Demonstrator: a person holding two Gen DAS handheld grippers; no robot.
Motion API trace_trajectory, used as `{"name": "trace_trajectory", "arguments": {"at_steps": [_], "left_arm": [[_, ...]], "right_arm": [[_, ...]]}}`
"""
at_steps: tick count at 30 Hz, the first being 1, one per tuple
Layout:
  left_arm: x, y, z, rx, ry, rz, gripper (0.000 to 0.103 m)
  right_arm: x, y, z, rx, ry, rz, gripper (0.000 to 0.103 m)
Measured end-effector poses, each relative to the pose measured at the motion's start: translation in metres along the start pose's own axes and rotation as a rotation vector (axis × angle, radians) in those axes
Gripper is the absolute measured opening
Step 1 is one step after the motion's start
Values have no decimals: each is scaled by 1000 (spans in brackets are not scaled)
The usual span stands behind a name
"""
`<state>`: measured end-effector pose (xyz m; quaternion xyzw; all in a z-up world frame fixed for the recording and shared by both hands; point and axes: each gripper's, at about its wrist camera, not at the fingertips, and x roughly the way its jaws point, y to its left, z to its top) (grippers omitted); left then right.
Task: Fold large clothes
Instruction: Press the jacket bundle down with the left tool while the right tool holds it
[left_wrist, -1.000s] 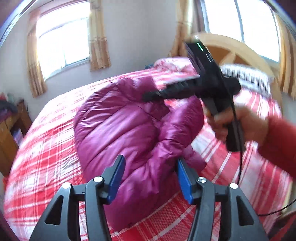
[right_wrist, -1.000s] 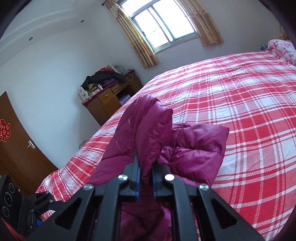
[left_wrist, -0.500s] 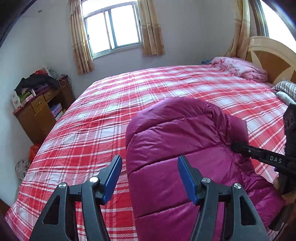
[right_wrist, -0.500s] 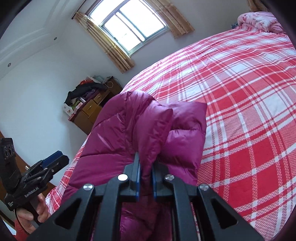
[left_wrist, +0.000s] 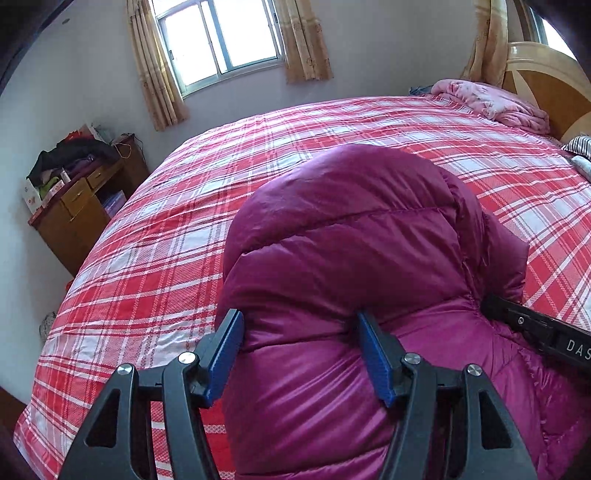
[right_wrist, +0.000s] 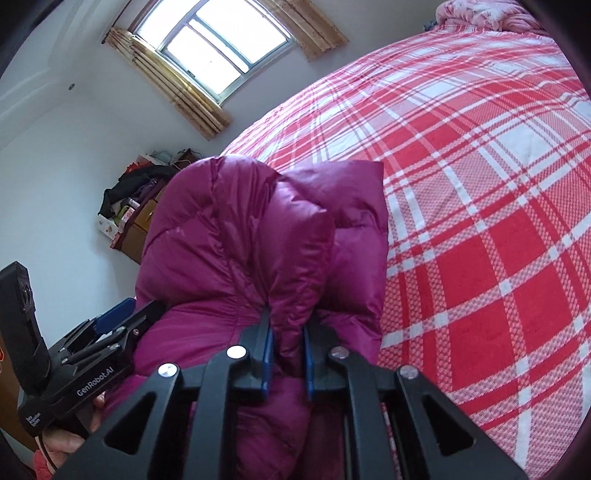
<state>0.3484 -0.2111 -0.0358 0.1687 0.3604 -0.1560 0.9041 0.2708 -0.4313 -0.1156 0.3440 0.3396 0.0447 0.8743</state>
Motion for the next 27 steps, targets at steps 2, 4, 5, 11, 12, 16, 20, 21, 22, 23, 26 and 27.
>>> {"name": "trace_trajectory", "arguments": {"at_steps": [2, 4, 5, 11, 12, 16, 20, 21, 22, 23, 26, 27], "left_arm": [[7, -2, 0, -11, 12, 4, 66], [16, -1, 1, -34, 24, -8, 69], [19, -1, 1, -46, 27, -18, 70], [28, -15, -5, -28, 9, -15, 71], [28, -17, -5, -18, 11, -13, 71], [29, -19, -7, -16, 5, -10, 71], [29, -29, -7, 12, -7, 36, 71], [29, -31, -7, 21, -10, 47, 71], [29, -33, -7, 25, -11, 53, 71], [30, -33, -8, 25, -12, 53, 71], [30, -30, -10, 17, -14, 43, 71], [31, -29, -10, 14, -14, 40, 71]], "right_arm": [[3, -5, -2, 38, 11, 8, 13], [3, -5, -4, 48, 8, 2, 13], [3, -4, -5, 46, 6, -2, 13], [-9, -4, -5, 12, 14, -15, 13], [-12, -3, -6, 3, 15, -20, 13], [-41, 8, 2, -64, -19, -110, 28], [-66, 50, 18, -269, -128, -234, 31], [-62, 60, 23, -305, -113, -239, 31], [-55, 68, 28, -333, -95, -245, 25], [-45, 74, 32, -357, -73, -243, 12], [-3, 81, 45, -390, 39, -223, 11], [11, 75, 47, -366, 78, -243, 11]]}}
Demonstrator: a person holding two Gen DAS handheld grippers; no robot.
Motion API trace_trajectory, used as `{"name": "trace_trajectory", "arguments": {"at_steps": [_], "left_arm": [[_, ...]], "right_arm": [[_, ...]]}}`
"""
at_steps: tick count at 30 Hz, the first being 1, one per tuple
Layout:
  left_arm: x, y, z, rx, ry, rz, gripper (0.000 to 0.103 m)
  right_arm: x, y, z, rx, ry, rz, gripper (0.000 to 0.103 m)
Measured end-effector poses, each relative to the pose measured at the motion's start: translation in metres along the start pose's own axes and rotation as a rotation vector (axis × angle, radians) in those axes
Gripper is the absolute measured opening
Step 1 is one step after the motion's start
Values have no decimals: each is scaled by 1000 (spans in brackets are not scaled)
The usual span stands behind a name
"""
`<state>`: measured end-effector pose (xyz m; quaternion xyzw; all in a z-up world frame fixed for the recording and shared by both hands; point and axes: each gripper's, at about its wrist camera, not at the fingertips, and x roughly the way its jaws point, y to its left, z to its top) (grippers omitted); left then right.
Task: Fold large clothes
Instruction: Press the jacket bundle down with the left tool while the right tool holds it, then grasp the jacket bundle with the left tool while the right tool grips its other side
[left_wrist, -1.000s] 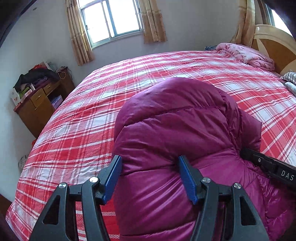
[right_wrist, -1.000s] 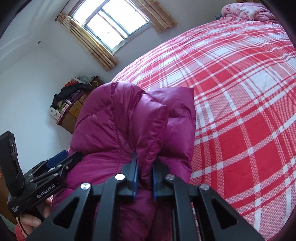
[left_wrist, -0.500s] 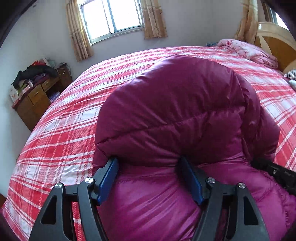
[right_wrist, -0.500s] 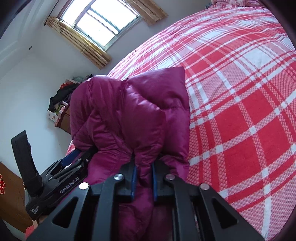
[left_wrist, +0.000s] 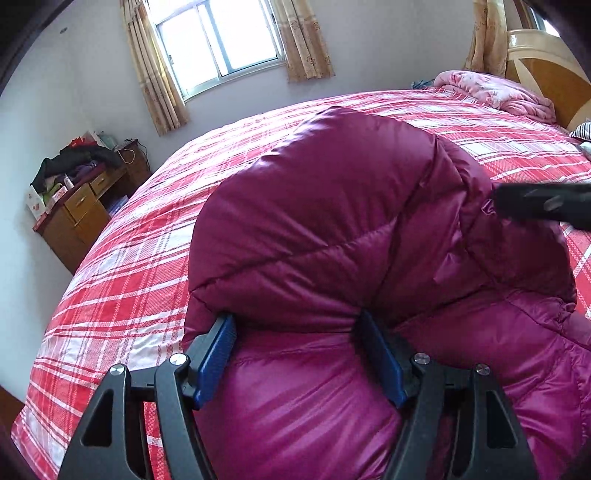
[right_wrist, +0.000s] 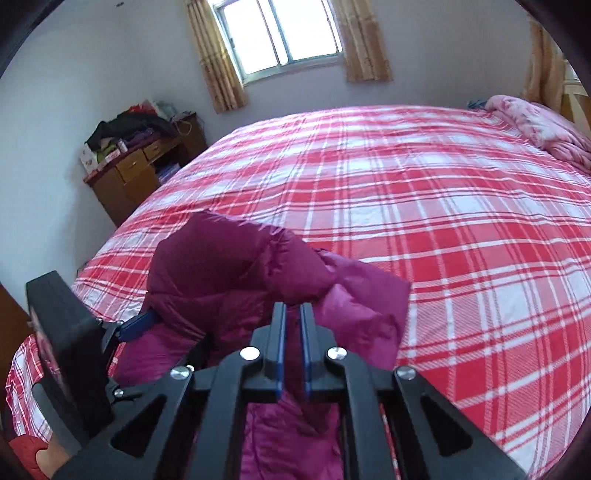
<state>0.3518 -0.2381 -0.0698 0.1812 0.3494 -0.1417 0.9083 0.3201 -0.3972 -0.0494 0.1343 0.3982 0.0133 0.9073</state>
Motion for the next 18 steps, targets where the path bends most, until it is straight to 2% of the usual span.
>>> {"name": "trace_trajectory", "arguments": {"at_steps": [2, 3, 4, 7, 9, 11, 15, 18], "left_arm": [[1, 2, 0, -6, 3, -10, 71], [1, 3, -1, -11, 5, -16, 71], [2, 6, 0, -17, 10, -28, 71], [2, 11, 4, -28, 36, -79, 71], [-4, 18, 11, -4, 61, -144, 70], [-18, 32, 20, -7, 42, -208, 70], [-18, 55, 55, -61, 2, -197, 70], [14, 56, 71, -81, 57, -196, 70]], "right_arm": [[25, -6, -5, 49, 60, -14, 8], [32, -10, -10, 62, 60, -18, 6], [33, -14, -14, 72, 49, -18, 1], [36, -18, -24, 97, 4, -6, 0], [36, -14, -29, 69, -22, -25, 0], [36, -8, -29, 43, -22, -56, 0], [35, -6, -28, 41, -28, -52, 0], [34, -7, -27, 48, -30, -43, 0]]}}
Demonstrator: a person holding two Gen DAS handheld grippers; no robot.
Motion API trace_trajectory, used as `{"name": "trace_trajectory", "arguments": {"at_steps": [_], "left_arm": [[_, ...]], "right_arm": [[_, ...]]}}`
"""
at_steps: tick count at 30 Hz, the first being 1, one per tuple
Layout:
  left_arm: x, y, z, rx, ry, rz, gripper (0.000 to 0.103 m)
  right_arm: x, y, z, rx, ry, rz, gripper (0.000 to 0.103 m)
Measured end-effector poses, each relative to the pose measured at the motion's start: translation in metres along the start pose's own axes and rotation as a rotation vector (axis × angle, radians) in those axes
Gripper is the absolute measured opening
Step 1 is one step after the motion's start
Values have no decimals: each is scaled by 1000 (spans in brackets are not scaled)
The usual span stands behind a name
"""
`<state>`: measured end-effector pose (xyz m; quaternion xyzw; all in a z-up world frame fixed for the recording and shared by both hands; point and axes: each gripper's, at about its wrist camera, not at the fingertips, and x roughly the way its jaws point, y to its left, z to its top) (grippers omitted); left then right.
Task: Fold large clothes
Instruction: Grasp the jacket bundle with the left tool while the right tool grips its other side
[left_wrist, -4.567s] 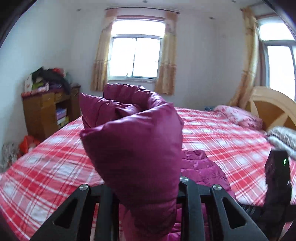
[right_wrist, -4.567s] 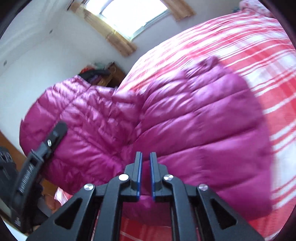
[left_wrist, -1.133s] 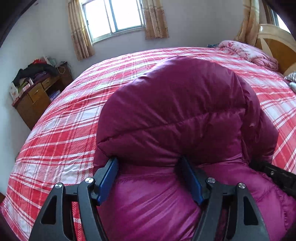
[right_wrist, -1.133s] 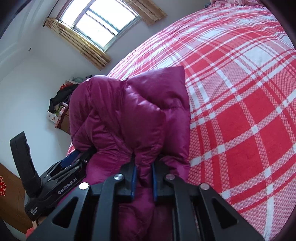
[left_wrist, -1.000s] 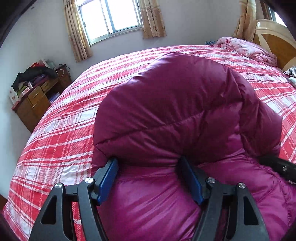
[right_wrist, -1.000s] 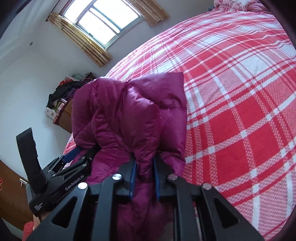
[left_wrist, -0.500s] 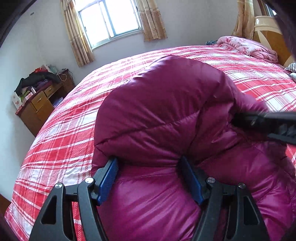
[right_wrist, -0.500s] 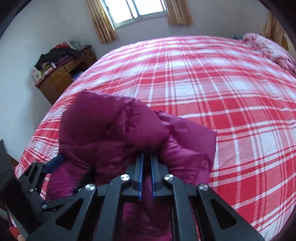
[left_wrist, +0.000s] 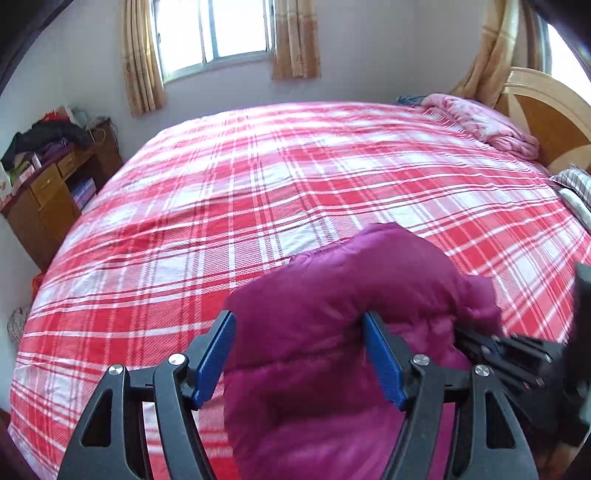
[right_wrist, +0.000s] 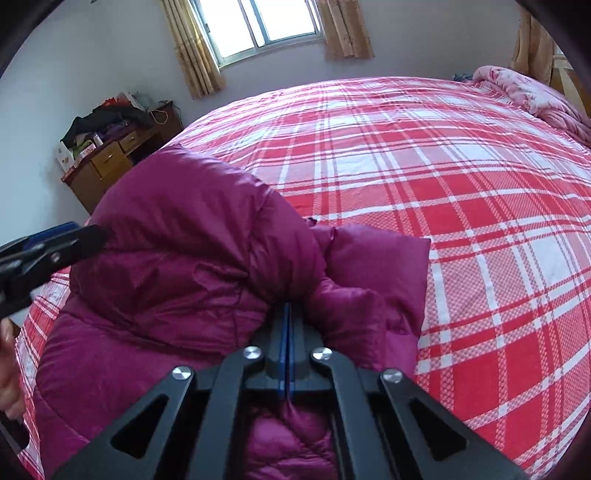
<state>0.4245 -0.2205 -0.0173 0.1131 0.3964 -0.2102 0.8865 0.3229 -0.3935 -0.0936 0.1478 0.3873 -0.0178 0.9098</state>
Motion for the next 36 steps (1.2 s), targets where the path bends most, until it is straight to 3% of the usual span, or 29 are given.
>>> {"name": "trace_trajectory", "arguments": {"at_steps": [3, 9, 15, 22, 27, 30, 32, 34, 36], "left_arm": [[33, -3, 3, 16, 46, 25, 73], [58, 4, -9, -76, 58, -8, 83], [62, -6, -10, -34, 56, 81, 88], [6, 8, -25, -12, 17, 130, 88], [-26, 25, -46, -43, -3, 147, 88], [-37, 28, -55, -32, -15, 186, 88], [-43, 27, -60, -15, -24, 209, 88], [-50, 26, -64, -5, -36, 206, 88], [-58, 24, -70, 0, -53, 208, 88]], "right_arm": [[1, 2, 0, -4, 2, -5, 0], [9, -1, 2, 7, 7, 9, 0], [9, 4, 3, -9, 3, -25, 0], [0, 3, 5, -12, 0, -29, 0], [-7, 15, 14, -73, 25, -83, 3], [-24, 19, 20, -78, 4, -93, 12], [-44, 21, 20, -69, -42, -82, 39], [-59, 25, 17, -79, -66, -70, 60], [-72, 27, 11, -94, -84, -66, 62]]}}
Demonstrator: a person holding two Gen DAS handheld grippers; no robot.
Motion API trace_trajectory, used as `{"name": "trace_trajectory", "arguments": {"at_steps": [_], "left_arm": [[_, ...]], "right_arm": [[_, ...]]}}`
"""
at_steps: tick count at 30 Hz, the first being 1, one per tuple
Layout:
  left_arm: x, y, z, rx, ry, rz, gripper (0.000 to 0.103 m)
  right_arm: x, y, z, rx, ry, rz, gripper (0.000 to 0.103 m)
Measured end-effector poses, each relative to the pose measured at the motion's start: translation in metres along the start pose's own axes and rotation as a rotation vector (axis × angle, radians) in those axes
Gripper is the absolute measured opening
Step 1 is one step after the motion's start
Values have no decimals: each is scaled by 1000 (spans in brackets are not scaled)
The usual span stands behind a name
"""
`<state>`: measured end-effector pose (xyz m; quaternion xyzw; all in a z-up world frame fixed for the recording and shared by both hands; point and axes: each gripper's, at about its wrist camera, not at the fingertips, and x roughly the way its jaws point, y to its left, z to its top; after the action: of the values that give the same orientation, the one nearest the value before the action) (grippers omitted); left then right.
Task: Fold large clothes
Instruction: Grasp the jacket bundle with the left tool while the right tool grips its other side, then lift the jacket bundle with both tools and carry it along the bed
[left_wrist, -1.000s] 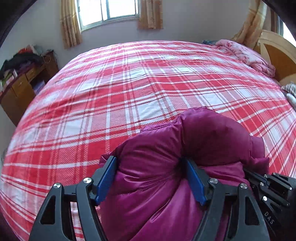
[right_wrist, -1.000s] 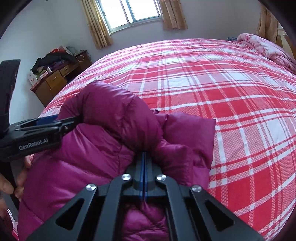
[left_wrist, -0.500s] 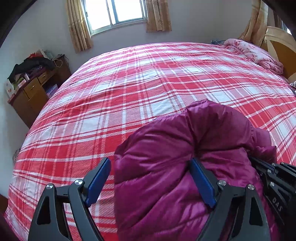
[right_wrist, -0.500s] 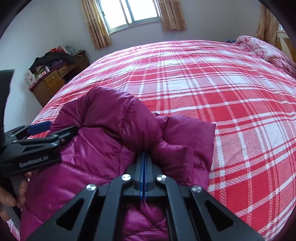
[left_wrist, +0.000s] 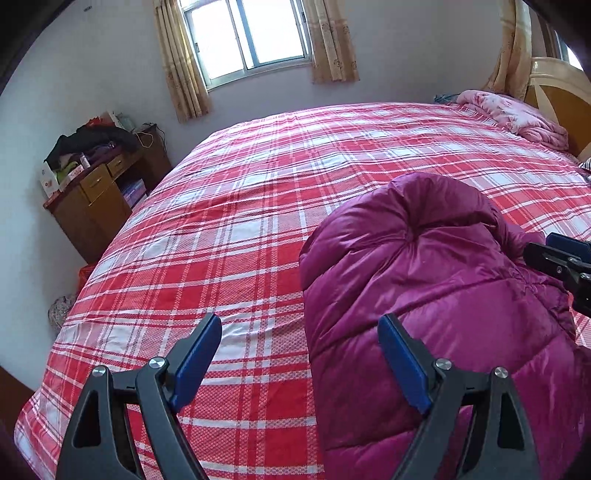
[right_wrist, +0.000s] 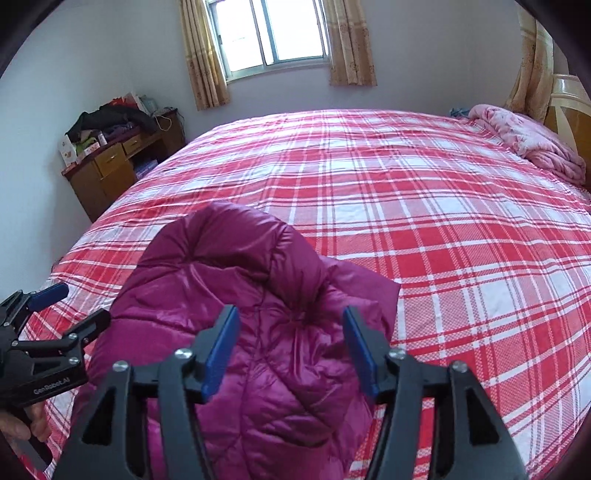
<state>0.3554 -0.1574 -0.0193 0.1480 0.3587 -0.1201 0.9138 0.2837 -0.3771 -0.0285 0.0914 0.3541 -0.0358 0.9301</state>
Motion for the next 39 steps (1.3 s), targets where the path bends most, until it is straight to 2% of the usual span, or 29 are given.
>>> {"name": "trace_trajectory", "arguments": {"at_steps": [3, 5, 9, 12, 16, 18, 23, 31, 37, 39], "left_arm": [[-9, 4, -9, -31, -25, -12, 88], [-6, 7, -15, -59, -18, -22, 88], [13, 3, -20, -68, 17, -25, 88], [19, -2, -18, -60, 22, -18, 88], [33, -5, -15, -69, 30, -22, 88], [40, -4, -16, -87, 33, -39, 88], [54, -4, -19, -117, 10, -67, 88], [66, -9, -14, -121, 33, -73, 88], [68, 1, -13, -148, 54, -145, 87], [56, 16, -9, -164, 21, -173, 86]], "right_arm": [[-9, -10, -11, 54, -17, 13, 64], [-5, -24, -19, 131, -16, 22, 69], [30, -35, -25, 176, 69, 27, 68], [44, -35, -28, 185, 78, 38, 70], [62, -43, -26, 233, 95, 89, 76], [66, -43, -24, 220, 103, 99, 78], [72, -26, -20, 125, 117, 27, 80], [79, -20, -19, 99, 112, -14, 81], [78, -20, -20, 97, 110, -6, 82], [78, -20, -20, 96, 108, -5, 82]]}}
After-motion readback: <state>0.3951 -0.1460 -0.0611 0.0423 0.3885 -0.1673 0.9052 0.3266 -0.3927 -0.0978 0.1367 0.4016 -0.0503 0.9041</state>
